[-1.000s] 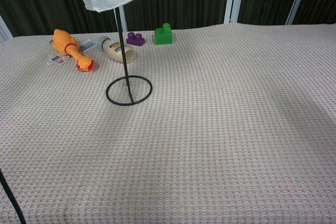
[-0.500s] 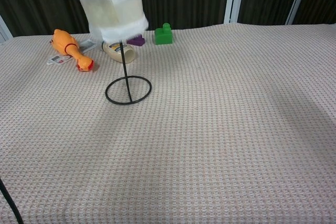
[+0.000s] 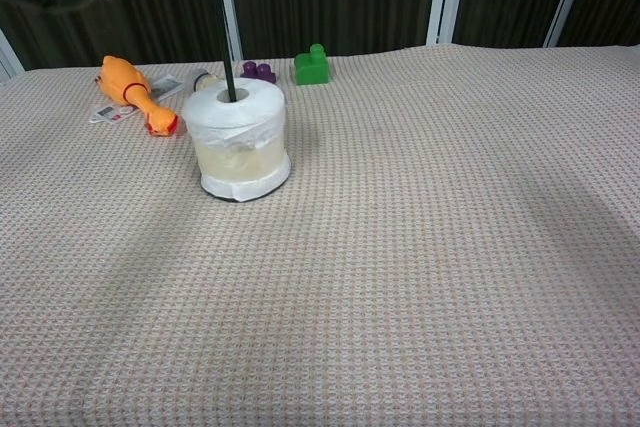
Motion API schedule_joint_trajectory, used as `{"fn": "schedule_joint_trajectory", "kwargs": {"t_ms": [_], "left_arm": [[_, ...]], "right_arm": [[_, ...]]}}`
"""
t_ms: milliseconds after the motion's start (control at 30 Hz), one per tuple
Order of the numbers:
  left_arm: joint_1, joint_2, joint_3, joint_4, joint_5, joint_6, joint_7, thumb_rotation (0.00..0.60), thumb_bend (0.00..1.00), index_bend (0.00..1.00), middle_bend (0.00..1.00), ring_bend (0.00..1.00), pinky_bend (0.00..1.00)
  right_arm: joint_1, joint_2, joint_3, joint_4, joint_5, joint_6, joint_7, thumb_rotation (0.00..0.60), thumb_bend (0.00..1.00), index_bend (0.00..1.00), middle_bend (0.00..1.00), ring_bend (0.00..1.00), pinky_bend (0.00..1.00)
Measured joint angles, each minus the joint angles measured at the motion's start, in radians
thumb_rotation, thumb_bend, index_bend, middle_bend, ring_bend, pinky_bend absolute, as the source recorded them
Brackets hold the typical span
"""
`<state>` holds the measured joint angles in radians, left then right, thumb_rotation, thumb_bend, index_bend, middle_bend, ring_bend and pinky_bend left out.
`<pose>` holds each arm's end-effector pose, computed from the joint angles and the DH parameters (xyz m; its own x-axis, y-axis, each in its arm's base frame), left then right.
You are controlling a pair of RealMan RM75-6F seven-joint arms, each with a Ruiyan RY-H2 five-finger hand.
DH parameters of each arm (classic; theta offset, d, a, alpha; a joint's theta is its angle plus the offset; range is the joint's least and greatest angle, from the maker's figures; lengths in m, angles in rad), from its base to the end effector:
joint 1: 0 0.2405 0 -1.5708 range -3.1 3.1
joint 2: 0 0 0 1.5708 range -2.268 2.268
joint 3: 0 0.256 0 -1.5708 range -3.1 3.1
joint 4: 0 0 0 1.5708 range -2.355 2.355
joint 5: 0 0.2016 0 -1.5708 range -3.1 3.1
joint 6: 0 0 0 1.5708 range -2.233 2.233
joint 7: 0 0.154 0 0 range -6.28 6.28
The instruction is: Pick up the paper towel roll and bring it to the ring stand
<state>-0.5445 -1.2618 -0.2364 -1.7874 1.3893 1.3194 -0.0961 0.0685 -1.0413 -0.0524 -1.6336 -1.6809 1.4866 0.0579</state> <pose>-0.1368 0.3153 0.1210 -0.0319 0.0268 0.9991 0.9136 -0.4046 0.0400 -0.2959 -0.1618 0.1640 0.4101 -0.1137 0.9049 -0.9064 -0.1609 0.3906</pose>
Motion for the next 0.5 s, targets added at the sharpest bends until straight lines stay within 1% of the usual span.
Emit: {"fn": "schedule_joint_trajectory", "kwargs": {"t_ms": [67,100,167,200,267,300,400,500], "left_arm": [[0.067,0.029,0.081,0.016,0.053,0.038,-0.008,0.6,0.41,0.0,0.0,0.0,0.03],[0.118,0.043,0.138,0.038,0.088,0.071,-0.025,0.6,0.41,0.0,0.0,0.0,0.03],[0.198,0.051,0.216,0.09,0.132,0.131,-0.064,0.6,0.41,0.0,0.0,0.0,0.03],[0.248,0.047,0.253,0.139,0.151,0.17,-0.09,0.6,0.41,0.0,0.0,0.0,0.03],[0.308,0.034,0.284,0.225,0.165,0.223,-0.118,0.6,0.41,0.0,0.0,0.0,0.03],[0.341,0.027,0.295,0.287,0.169,0.251,-0.126,0.6,0.41,0.0,0.0,0.0,0.03],[0.407,0.014,0.314,0.409,0.19,0.33,-0.131,0.6,0.41,0.0,0.0,0.0,0.03],[0.461,0.004,0.322,0.461,0.221,0.419,-0.136,0.6,0.41,0.0,0.0,0.0,0.03]], "right_arm": [[-0.002,-0.006,-0.002,-0.001,-0.004,0.001,-0.017,0.6,0.14,0.0,0.0,0.0,0.0],[-0.002,-0.009,-0.003,-0.001,-0.006,0.001,-0.025,0.6,0.14,0.0,0.0,0.0,0.0],[-0.004,-0.019,-0.004,-0.001,-0.01,0.001,-0.047,0.6,0.14,0.0,0.0,0.0,0.0],[-0.004,-0.024,-0.005,-0.001,-0.012,0.001,-0.058,0.6,0.14,0.0,0.0,0.0,0.0],[-0.005,-0.036,-0.003,-0.001,-0.011,-0.001,-0.083,0.6,0.14,0.0,0.0,0.0,0.0],[-0.005,-0.042,-0.002,-0.001,-0.01,-0.002,-0.094,0.6,0.14,0.0,0.0,0.0,0.0],[-0.004,-0.062,0.0,-0.002,-0.006,-0.008,-0.129,0.6,0.14,0.0,0.0,0.0,0.0],[-0.006,-0.076,0.002,-0.001,-0.006,-0.008,-0.154,0.6,0.14,0.0,0.0,0.0,0.0]]}}
